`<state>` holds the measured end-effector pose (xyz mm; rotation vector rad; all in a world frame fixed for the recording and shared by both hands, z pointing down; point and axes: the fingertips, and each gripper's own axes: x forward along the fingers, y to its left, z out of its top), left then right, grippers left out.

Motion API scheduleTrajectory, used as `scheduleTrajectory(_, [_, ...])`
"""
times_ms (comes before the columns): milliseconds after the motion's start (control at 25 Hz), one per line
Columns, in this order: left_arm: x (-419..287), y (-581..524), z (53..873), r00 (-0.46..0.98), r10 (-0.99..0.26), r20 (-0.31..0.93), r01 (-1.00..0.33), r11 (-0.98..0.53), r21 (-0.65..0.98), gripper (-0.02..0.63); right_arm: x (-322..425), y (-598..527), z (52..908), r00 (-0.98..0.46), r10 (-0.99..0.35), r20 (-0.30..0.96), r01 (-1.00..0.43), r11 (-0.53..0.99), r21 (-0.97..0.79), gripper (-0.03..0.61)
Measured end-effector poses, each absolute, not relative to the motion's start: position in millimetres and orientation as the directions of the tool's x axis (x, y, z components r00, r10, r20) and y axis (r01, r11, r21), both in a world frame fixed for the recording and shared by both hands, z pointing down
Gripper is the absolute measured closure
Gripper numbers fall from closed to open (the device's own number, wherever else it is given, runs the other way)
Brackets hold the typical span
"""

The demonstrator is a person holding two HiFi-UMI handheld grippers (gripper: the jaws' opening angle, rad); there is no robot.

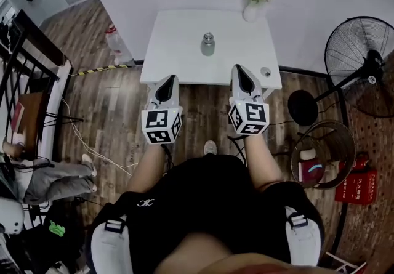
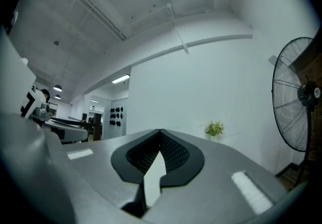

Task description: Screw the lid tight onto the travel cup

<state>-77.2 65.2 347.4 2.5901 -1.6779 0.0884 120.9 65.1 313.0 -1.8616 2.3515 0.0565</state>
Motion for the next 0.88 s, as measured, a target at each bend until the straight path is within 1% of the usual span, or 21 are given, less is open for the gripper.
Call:
scheduleTrajectory(200, [-56.2,-6.7,346.0,0.394,-0.915,0.082,-0.919,-0.394,0.011,0.560,139.3,-6.4,311.7,-0.251,-0.959,-0.133,-0.964,0.260,-0.053,0.574])
scheduleTrajectory(400, [-51.0,-59.1,346.1,0.374,-0.923,0.089,-0.927,-0.373,0.027,0.560,148.2,-64.2,315.6,-0.270,-0.955,-0.121,-0.959,0.279,-0.060,0.574])
scheduleTrajectory(680, [-49.4,-101.2,360.0,0.393,-0.908,0.143,-0.919,-0.392,0.037,0.560,143.3,-109.8,330.9,-0.305,-0.949,-0.085,-0.949,0.310,-0.063,0.574])
scheduleTrajectory(880, [-58.1,-137.3,373.5,0.403,-0.902,0.153,-0.914,-0.405,0.022,0.559,142.7,-137.6,345.0,-0.290,-0.955,-0.053,-0.955,0.293,-0.053,0.574])
